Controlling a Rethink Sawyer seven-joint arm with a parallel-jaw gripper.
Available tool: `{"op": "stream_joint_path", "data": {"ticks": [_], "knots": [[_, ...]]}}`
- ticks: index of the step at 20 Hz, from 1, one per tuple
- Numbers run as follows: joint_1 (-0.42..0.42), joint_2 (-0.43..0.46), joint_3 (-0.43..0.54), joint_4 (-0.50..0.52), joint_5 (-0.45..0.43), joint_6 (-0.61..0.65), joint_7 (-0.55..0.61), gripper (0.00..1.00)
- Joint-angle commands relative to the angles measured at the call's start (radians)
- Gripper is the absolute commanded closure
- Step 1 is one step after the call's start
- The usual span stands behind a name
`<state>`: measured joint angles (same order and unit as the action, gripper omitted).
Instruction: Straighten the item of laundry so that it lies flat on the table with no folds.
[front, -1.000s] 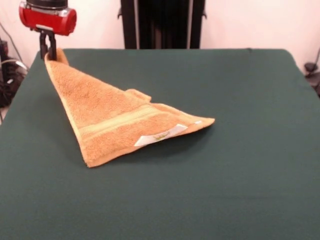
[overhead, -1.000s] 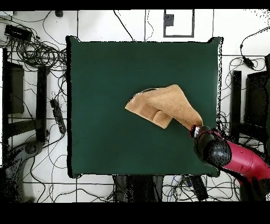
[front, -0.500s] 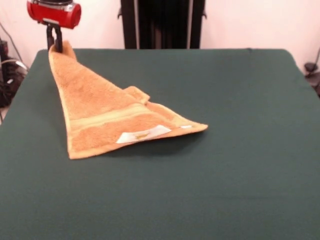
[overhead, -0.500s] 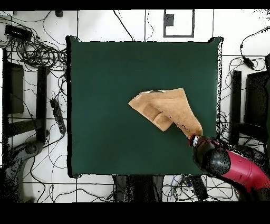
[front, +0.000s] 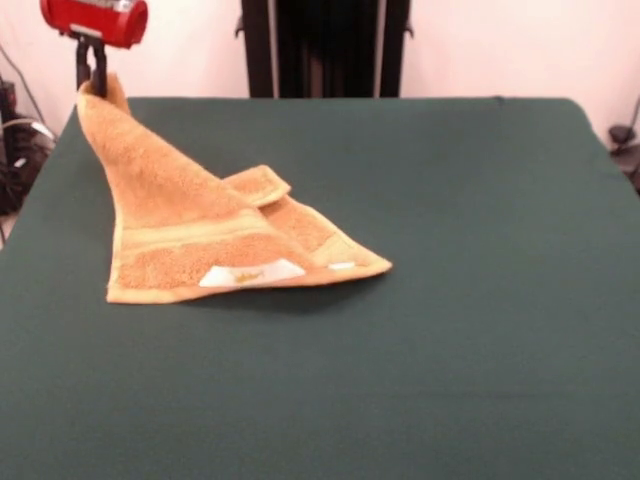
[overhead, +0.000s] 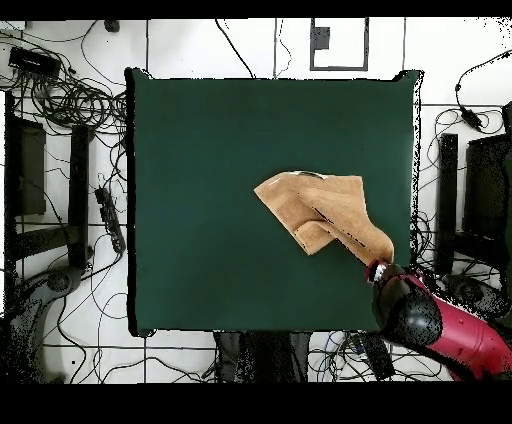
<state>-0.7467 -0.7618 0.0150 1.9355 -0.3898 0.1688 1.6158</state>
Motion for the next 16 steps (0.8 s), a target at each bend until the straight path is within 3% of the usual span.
{"op": "stream_joint_path", "data": {"ticks": [1,2,9,13,16], "knots": [[-0.023,0.116,0.255,0.001,-0.04,-0.037,0.018,1.0],[-0.015,0.122,0.254,-0.008,-0.04,0.011,-0.001,0.0],[-0.018,0.128,0.261,-0.015,-0.037,0.064,-0.009,0.0],[0.005,0.088,0.227,0.011,-0.004,-0.008,0.082,0.0],[0.077,0.012,0.148,0.026,0.019,0.108,0.088,0.0]]}}
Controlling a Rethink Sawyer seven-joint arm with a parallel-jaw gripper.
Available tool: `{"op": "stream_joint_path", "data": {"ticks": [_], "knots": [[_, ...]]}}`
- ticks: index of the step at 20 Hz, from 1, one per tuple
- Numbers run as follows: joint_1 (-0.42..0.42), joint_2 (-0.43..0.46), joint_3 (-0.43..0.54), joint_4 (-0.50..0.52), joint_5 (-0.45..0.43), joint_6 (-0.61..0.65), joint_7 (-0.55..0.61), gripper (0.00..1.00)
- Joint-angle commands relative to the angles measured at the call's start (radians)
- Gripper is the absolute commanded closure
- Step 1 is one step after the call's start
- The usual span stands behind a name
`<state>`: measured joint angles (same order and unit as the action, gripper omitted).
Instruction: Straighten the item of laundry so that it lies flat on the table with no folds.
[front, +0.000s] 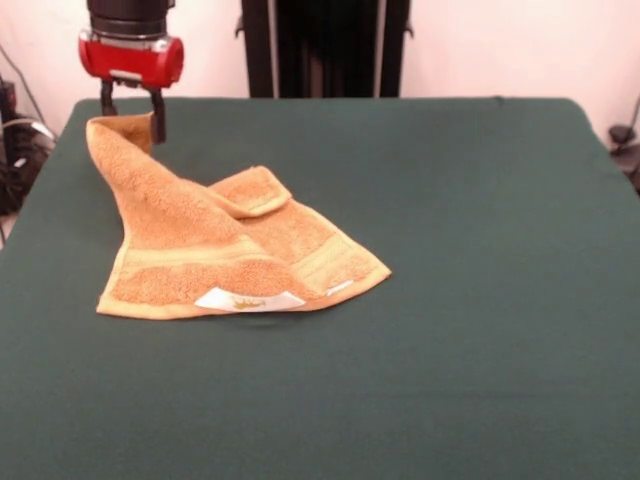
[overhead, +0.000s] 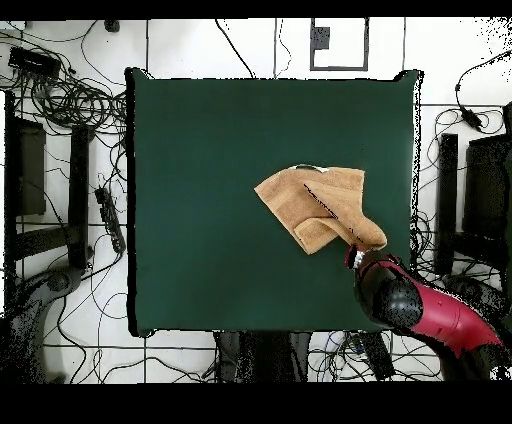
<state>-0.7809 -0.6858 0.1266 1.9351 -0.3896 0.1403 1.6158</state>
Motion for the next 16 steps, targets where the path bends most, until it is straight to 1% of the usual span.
{"op": "stream_joint_path", "data": {"ticks": [1,2,3,6,7,10,13,15,16], "knots": [[0.143,-0.097,-0.003,0.028,0.017,0.173,0.089,0.0],[0.179,-0.135,-0.044,0.03,0.013,0.204,0.094,0.0],[0.22,-0.19,-0.093,0.036,0.016,0.267,0.095,0.0],[0.29,-0.299,-0.179,0.04,0.027,0.409,0.094,0.0],[0.302,-0.33,-0.195,0.045,0.034,0.45,0.091,0.0],[0.334,-0.393,-0.232,0.05,0.044,0.529,0.102,0.0],[0.386,-0.432,-0.276,0.055,0.057,0.607,0.16,0.0],[0.389,-0.427,-0.284,0.072,0.062,0.605,0.172,0.0],[0.386,-0.417,-0.281,0.088,0.066,0.575,0.18,0.0]]}}
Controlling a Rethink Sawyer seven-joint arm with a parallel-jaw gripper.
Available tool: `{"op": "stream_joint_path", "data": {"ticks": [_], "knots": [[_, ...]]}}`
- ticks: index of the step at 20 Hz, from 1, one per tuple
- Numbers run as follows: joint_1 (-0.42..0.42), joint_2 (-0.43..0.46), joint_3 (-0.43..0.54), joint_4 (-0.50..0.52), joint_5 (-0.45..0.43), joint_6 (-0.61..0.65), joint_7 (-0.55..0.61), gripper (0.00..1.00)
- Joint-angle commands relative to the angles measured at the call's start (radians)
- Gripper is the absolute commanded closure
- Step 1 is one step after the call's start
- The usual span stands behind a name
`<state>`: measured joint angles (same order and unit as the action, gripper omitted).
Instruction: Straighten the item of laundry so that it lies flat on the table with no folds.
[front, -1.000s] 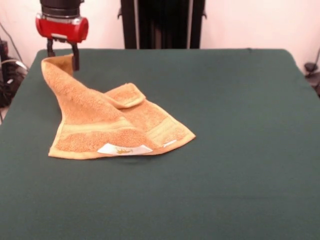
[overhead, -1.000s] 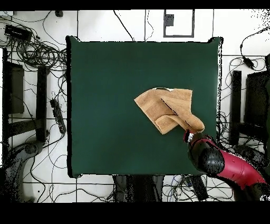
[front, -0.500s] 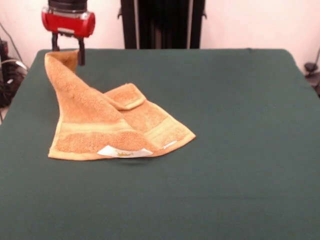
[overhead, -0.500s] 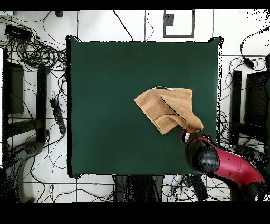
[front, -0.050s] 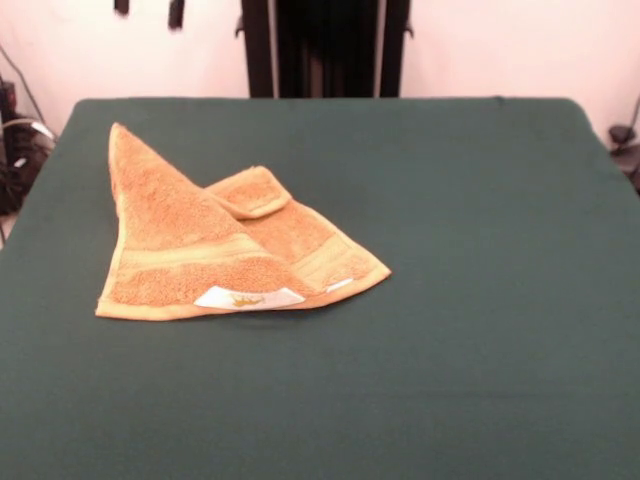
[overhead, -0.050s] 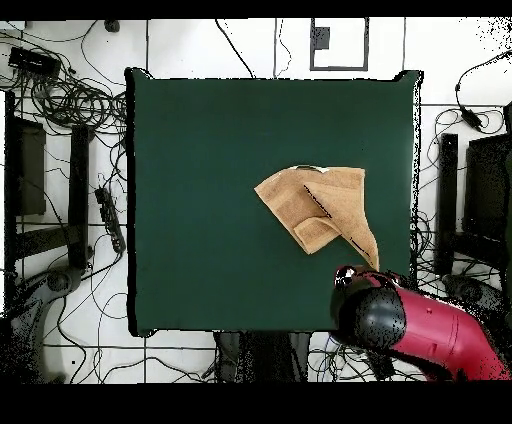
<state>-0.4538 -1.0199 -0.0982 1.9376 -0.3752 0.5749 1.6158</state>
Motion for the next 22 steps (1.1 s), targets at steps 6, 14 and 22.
{"op": "stream_joint_path", "data": {"ticks": [6,14,22], "knots": [[0.05,0.007,-0.005,0.171,0.119,-0.084,0.235,0.0],[0.12,0.085,0.011,0.14,0.184,-0.152,0.257,0.0],[0.138,0.192,0.063,0.032,0.225,-0.124,0.179,0.0]]}}
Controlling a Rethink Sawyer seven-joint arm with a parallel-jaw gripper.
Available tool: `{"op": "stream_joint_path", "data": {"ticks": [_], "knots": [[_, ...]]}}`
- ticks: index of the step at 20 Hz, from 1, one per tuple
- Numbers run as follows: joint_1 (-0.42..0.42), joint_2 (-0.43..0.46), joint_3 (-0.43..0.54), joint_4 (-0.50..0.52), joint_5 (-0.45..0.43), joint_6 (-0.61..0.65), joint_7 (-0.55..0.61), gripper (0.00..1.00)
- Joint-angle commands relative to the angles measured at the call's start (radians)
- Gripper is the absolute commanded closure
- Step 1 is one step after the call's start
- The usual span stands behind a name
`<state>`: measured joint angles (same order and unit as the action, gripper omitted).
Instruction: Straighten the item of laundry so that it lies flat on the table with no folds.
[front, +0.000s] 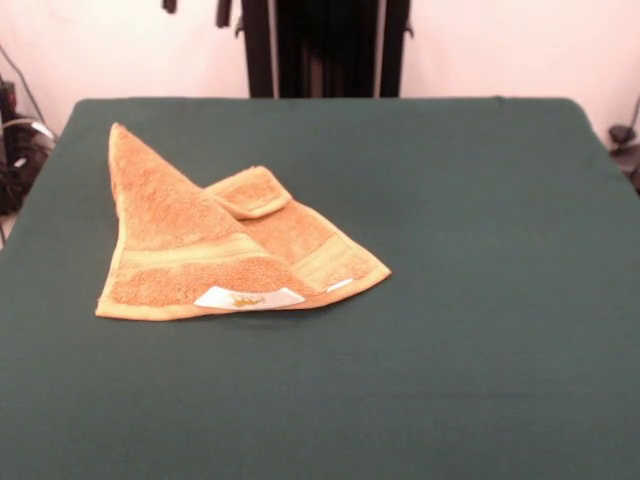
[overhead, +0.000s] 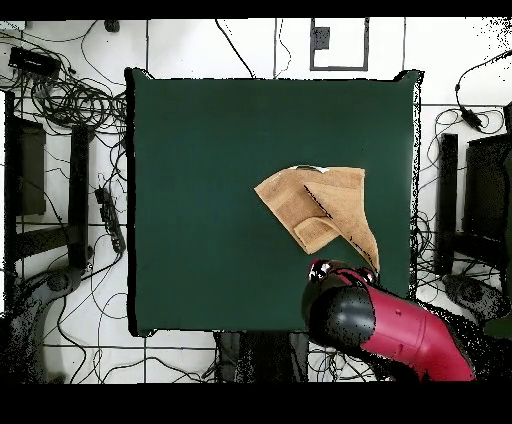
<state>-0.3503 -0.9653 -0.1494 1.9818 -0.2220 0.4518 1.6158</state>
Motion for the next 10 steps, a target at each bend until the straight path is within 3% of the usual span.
{"op": "stream_joint_path", "data": {"ticks": [1,10], "knots": [[0.026,0.155,0.126,-0.024,0.074,-0.01,0.165,0.0],[0.025,0.233,0.152,-0.081,0.087,-0.054,0.144,0.0]]}}
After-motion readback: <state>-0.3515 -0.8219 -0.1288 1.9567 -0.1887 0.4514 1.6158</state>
